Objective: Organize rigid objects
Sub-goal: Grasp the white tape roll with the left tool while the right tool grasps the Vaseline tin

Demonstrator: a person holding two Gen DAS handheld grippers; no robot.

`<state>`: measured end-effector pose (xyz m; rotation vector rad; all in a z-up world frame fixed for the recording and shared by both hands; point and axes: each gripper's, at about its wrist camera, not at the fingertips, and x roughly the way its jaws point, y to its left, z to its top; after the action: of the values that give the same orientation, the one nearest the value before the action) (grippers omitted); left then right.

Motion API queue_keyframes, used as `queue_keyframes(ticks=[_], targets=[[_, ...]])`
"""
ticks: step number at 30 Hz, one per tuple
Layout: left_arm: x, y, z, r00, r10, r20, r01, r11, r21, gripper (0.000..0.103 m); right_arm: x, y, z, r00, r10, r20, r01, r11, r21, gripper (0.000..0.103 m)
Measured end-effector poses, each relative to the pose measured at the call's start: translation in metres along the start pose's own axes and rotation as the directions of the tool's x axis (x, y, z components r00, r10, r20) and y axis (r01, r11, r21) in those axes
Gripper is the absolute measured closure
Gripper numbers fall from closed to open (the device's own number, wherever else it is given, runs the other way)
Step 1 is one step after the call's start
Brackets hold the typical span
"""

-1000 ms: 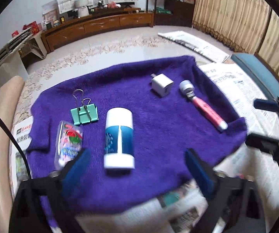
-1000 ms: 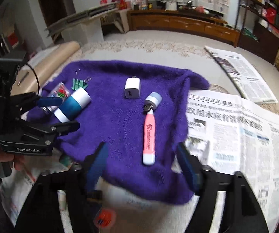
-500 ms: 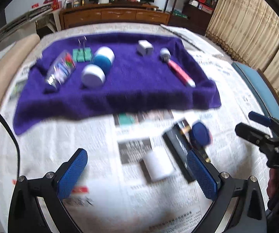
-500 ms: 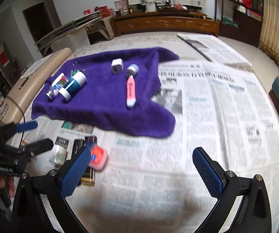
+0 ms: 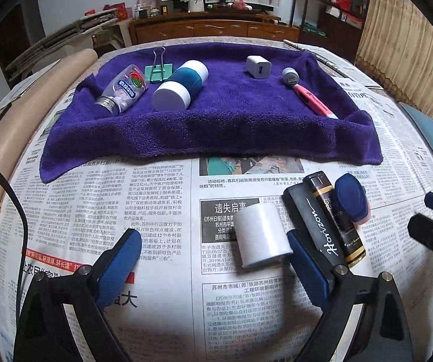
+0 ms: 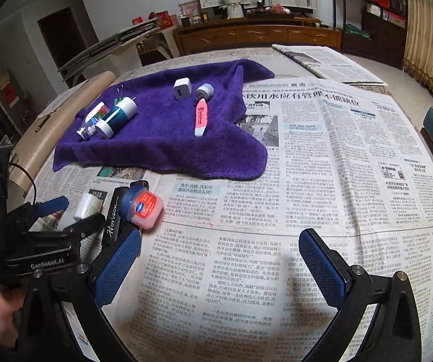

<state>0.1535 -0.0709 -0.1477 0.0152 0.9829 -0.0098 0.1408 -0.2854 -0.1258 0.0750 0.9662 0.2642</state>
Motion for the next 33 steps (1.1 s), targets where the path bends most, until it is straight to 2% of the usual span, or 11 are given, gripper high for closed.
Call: queue_keyframes(ticks=[2, 4, 7, 8, 9, 13, 23, 33], targets=[[-0.001, 0.0, -0.001, 1.0, -0.001, 0.014, 0.001, 1.0, 0.008, 0.008, 0.003, -0.002, -0.002, 1.0, 0.001, -0.009, -0.001, 1.0, 0.002, 0.0], [-0.002, -0.003, -0.001, 1.0, -0.006, 0.029, 0.006, 1.0, 0.009, 0.015, 0.006, -0.002, -0.004, 1.0, 0.002, -0.017, -0.002, 1.0, 0.003, 0.0], [-0.007, -0.008, -0.001, 0.998, -0.02, 0.059, 0.018, 1.0, 0.024, 0.045, 0.006, -0.003, -0.005, 1.0, -0.003, -0.02, 0.003, 1.0, 0.003, 0.0], [-0.008, -0.01, -0.001, 0.998, -0.023, 0.065, 0.021, 0.999, 0.028, 0.062, 0.006, -0.004, -0.005, 1.0, -0.005, -0.019, 0.005, 1.0, 0.002, 0.0], [-0.01, -0.011, -0.002, 0.997, -0.033, 0.07, 0.03, 0.999, 0.039, 0.074, 0.006, -0.003, -0.005, 1.0, -0.006, -0.019, 0.006, 1.0, 0.001, 0.0], [-0.012, -0.003, -0.005, 0.994, -0.078, 0.075, 0.076, 0.997, 0.019, 0.075, 0.008, 0.0, -0.005, 1.0, -0.01, -0.024, 0.01, 1.0, -0.008, 0.0], [-0.022, 0.033, -0.011, 0.994, -0.087, 0.071, 0.09, 0.995, -0.037, 0.075, 0.02, 0.022, -0.002, 1.0, 0.007, -0.021, -0.008, 0.999, -0.041, 0.0], [-0.019, 0.045, -0.014, 0.988, -0.141, 0.057, 0.144, 0.988, -0.061, 0.074, 0.043, 0.044, 0.013, 0.998, 0.065, -0.026, -0.064, 0.998, 0.025, 0.003]])
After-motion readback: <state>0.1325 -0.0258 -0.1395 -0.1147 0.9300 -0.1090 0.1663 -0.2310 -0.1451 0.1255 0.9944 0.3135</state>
